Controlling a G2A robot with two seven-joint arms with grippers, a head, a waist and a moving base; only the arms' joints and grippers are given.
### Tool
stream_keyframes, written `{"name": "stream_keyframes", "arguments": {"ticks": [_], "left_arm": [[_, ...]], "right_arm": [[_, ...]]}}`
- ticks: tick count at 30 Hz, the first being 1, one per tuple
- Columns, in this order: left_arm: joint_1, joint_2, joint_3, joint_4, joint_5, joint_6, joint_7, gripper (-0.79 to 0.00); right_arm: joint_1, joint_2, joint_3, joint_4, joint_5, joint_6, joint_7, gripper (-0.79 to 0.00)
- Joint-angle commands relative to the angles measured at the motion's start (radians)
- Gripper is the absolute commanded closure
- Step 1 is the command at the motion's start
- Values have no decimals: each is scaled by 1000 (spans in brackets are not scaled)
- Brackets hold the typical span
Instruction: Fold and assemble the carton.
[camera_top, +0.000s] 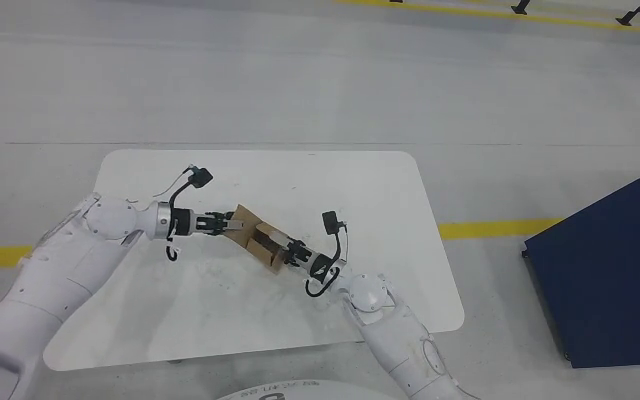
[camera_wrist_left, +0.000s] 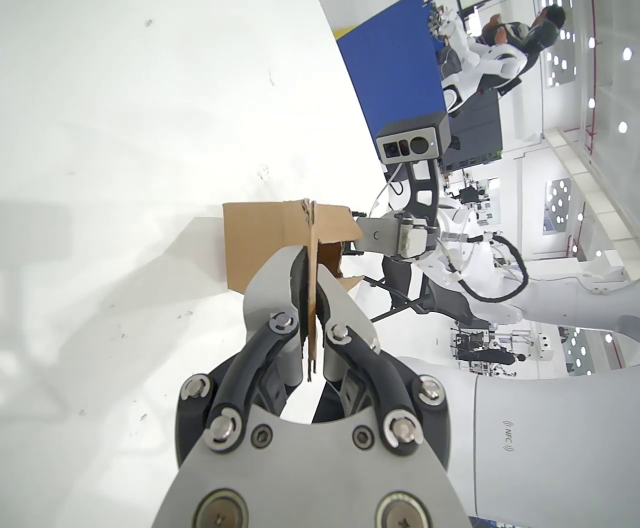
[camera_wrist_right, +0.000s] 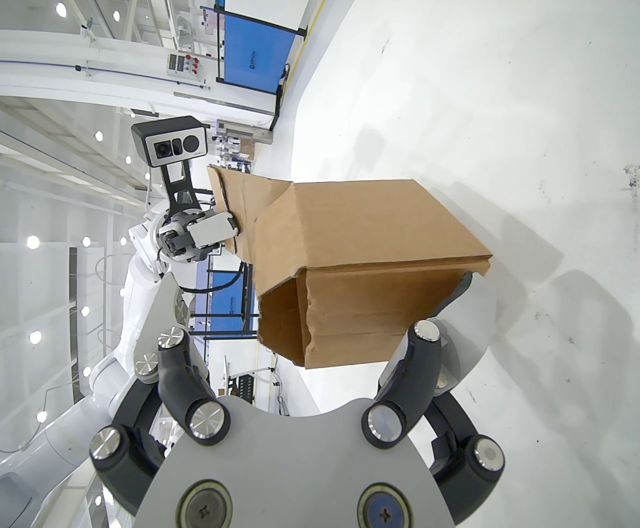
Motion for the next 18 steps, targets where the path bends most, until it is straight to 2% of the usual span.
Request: {"name": "stream_keyframes", "arguments": {"ticks": [1,13,15,17,18], "left_arm": [[19,10,-17,-33,15,20,2,0],[125,53,-104,-188,38,177,20,0],[141,59,-117,-208,47,222,22,0],[157,68,-128,-232,86,318,21,0],[162,70,-133,-244,93,338,26,0]], "right_arm": [[0,0,0,0,0,0,0,-785],[0,0,0,0,0,0,0,-785],[0,0,0,0,0,0,0,-785],[0,0,0,0,0,0,0,-785],[0,0,0,0,0,0,0,-785]]}}
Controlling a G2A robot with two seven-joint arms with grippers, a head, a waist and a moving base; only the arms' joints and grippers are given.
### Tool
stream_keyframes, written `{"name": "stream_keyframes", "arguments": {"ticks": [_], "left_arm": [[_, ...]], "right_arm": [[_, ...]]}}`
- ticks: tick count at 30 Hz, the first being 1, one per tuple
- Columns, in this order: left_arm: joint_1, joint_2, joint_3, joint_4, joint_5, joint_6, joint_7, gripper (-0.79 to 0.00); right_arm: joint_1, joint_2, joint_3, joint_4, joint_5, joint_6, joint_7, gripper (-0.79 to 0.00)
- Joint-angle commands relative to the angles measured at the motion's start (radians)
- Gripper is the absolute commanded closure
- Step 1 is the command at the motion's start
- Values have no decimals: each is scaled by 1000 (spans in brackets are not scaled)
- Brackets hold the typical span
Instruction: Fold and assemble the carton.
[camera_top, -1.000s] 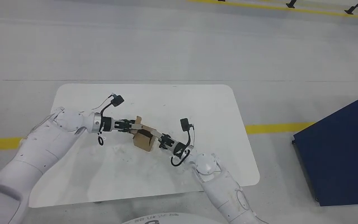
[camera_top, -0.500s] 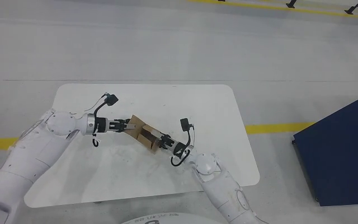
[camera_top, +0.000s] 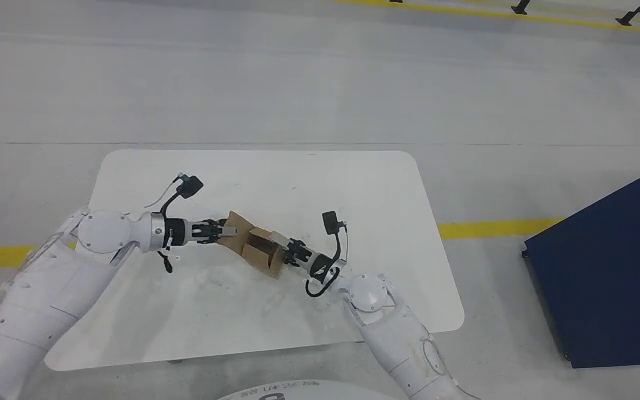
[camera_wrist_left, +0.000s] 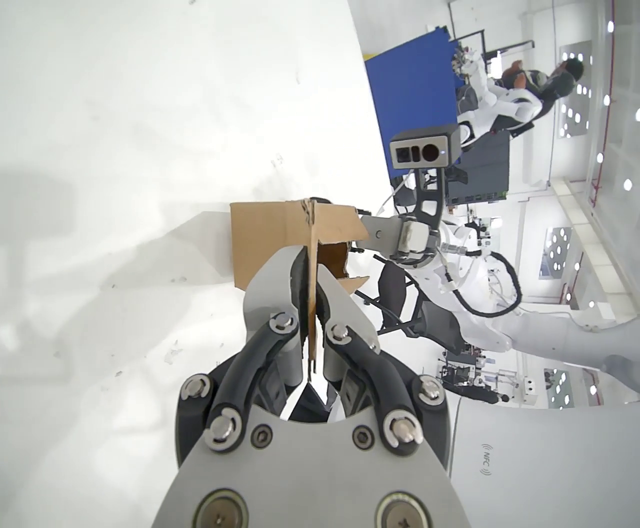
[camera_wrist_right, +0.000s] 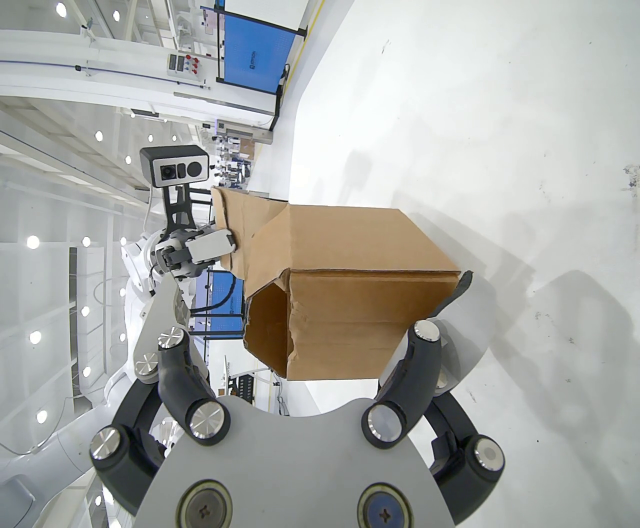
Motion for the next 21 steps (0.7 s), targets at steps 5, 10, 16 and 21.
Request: {"name": "stream_keyframes", "arguments": {"ticks": [5,10,16,21], "left_arm": [[67,26,-55,-126,82,127,45,-154],[121,43,-100,-214,95,108,40,-785],[185,68,-211,-278,33,-48,49,-785],[245,89,-325,-252,-22,-231,84,-785]], "right_arm": [[1,0,-3,0,-1,5,-6,-785],[9,1,-14,1,-1,19,-11,-785],[28,5,-18,6,14,35,15,-785],[41,7,-27,10,17,42,24,-785]]}}
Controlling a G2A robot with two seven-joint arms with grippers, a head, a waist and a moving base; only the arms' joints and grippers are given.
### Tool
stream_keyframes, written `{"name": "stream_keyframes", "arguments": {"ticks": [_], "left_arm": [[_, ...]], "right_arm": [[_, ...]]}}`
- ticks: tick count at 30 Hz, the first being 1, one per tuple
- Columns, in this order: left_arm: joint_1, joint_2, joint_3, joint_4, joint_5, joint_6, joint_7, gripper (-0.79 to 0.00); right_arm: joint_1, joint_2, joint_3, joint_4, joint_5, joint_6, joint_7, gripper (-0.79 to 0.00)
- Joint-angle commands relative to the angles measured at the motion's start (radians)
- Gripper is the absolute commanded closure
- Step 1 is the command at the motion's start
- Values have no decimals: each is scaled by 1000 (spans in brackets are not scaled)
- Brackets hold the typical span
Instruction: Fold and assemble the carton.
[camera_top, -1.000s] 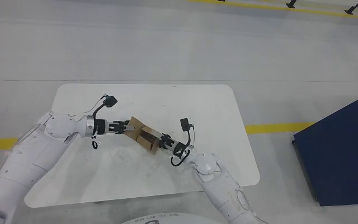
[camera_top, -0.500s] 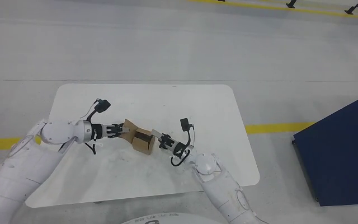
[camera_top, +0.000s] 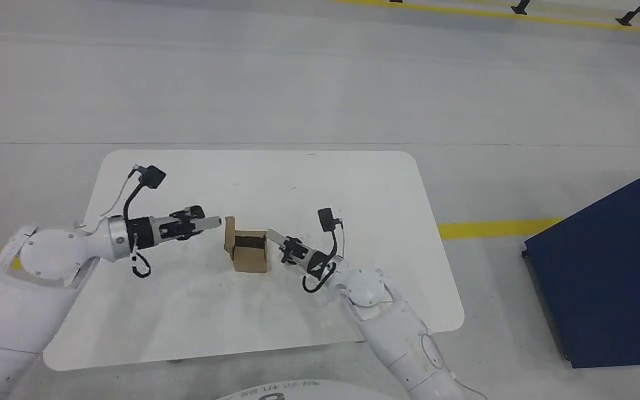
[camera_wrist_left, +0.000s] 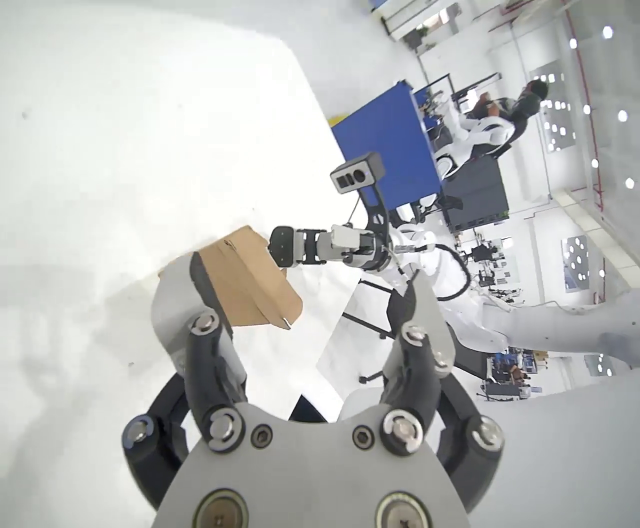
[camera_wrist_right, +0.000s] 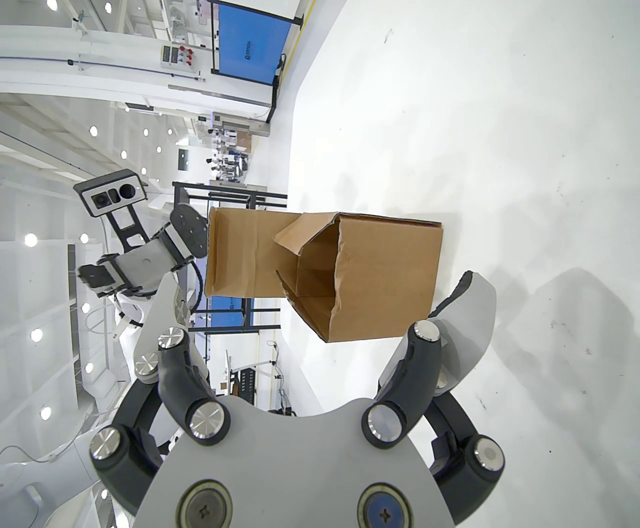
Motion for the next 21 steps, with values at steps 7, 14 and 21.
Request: {"name": "stream_keyframes", "arguments": {"ticks": [7,14,21], "left_arm": [[-63,-20,93,202,-3,-39,-62,-785],[-196,-74,258,357,52,-11,-58,-539],[-280,-118,356,442,85,-2,-39,-363]], "right_arm": [[24,3,-13,9,9,23,12,-785],[31,6,-22,12,13,22,15,-785],[50,11,-29,27,37,12,68,-785]]}}
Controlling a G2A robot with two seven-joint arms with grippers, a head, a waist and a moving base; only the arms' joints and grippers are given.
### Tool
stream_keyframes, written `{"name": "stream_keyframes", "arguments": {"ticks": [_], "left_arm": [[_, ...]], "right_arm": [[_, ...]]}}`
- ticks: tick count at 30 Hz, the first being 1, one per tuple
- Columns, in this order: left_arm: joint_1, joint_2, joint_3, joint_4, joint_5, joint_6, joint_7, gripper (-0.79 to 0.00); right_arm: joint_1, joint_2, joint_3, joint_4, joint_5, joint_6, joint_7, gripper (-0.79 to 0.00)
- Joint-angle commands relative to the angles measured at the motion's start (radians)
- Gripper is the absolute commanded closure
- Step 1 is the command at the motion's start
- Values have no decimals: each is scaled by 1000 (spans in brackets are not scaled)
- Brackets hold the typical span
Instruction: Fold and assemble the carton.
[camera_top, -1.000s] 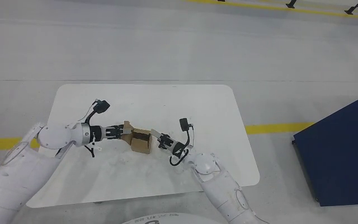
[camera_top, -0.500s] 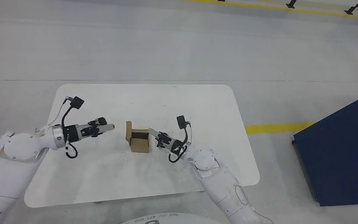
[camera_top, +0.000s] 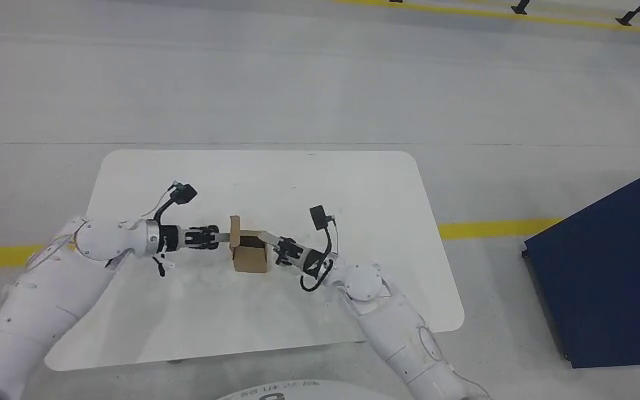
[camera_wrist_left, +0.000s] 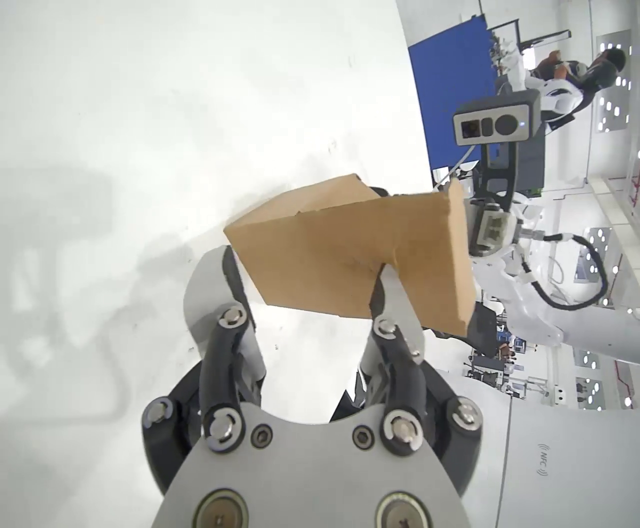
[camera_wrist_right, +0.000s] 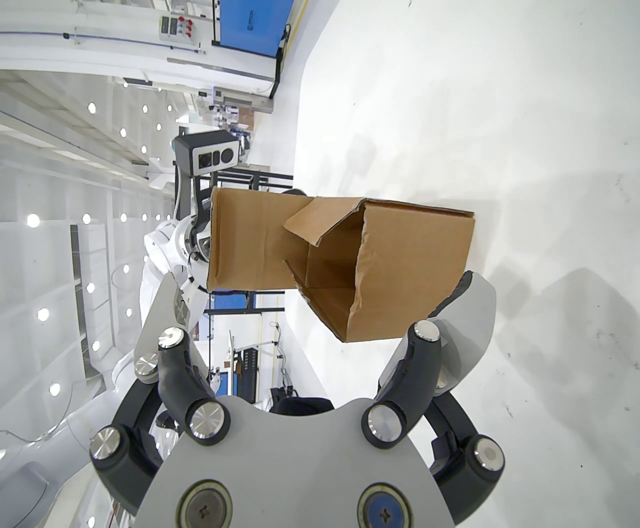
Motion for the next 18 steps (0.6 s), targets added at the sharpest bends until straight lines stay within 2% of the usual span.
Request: {"name": "stream_keyframes", "arguments": {"ticks": [1,7,11,17,18], "left_arm": [[-15,-9,16,23,-5,-6,5,-363],[-43,-26,41,80,-12,-31,12,-366],[-56,-35,52,99,-10,-37,11,-366],[-65,-43,62,116,-6,-42,14,-366],[-66,-43,62,117,-6,-42,14,-369]], "right_arm": [[8,0,-3,3,-2,29,-8,-785],[34,5,-21,-6,-51,140,25,-785],[59,-1,-50,-12,-70,257,-30,-785],[71,-9,-94,-15,-107,330,-107,-785],[72,-10,-99,-15,-112,338,-120,-751]]}}
